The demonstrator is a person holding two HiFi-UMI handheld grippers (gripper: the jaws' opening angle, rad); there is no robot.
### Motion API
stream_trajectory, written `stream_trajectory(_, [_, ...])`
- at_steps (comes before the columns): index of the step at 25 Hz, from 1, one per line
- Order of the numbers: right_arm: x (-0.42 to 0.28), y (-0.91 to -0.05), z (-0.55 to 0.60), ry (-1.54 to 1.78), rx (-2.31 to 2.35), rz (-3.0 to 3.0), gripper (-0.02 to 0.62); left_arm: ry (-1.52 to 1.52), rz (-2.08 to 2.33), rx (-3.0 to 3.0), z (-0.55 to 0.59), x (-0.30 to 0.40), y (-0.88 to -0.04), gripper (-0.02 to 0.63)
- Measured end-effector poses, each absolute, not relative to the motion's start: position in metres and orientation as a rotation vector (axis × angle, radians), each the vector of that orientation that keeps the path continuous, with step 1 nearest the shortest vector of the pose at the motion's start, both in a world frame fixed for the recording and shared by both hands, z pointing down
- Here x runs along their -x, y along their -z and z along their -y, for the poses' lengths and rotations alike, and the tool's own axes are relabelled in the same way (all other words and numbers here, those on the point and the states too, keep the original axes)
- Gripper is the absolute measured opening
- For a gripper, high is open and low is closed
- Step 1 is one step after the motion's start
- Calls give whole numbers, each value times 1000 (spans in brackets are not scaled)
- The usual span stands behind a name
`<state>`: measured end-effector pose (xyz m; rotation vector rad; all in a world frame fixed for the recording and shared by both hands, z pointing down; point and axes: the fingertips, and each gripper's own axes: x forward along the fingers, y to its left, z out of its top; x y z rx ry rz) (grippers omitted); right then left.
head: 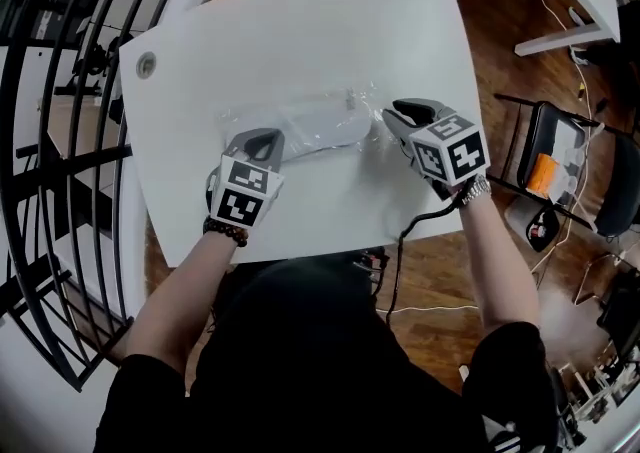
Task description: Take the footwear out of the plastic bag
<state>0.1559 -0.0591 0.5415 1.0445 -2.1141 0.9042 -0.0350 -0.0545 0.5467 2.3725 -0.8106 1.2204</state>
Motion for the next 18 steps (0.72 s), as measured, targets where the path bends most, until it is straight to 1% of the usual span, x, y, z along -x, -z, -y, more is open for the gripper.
stream_trajectory(6, [-136,-546,53,-1020,-868,2169,135,-1228,814,-2370,55,34,-550,17])
stream_trajectory(14, [-122,-557,54,-1123,-705,2154,163,-1210,819,-2372,55,33,-552,17])
stream_trajectory(18, [-117,-566,53,-1186,-621,2119,164,-1203,818,-2374,55,30,-553,17])
